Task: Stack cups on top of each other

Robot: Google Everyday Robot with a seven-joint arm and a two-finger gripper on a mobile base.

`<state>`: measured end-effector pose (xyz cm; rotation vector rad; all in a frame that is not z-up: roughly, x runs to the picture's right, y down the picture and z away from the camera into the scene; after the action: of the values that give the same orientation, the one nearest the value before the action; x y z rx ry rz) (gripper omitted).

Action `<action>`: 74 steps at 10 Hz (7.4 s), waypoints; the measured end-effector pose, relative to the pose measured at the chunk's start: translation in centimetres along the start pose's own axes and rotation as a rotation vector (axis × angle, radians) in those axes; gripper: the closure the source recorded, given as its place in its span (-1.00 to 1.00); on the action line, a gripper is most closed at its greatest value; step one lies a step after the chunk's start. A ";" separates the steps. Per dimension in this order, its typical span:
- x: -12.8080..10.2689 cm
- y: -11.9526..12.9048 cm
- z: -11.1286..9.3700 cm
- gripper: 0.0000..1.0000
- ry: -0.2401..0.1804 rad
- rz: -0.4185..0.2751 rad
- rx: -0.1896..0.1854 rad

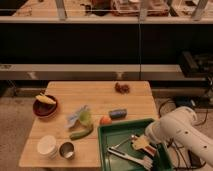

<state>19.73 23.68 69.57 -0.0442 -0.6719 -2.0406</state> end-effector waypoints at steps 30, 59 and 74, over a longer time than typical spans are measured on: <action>15.3 -7.8 -1.6 -0.60 0.107 -0.240 -0.019; 26.5 -13.0 15.0 0.35 -0.132 -0.469 0.070; 16.6 -26.5 0.6 1.00 -0.149 -0.706 0.020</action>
<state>-10.81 21.39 63.25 0.0636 -0.8866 -2.7247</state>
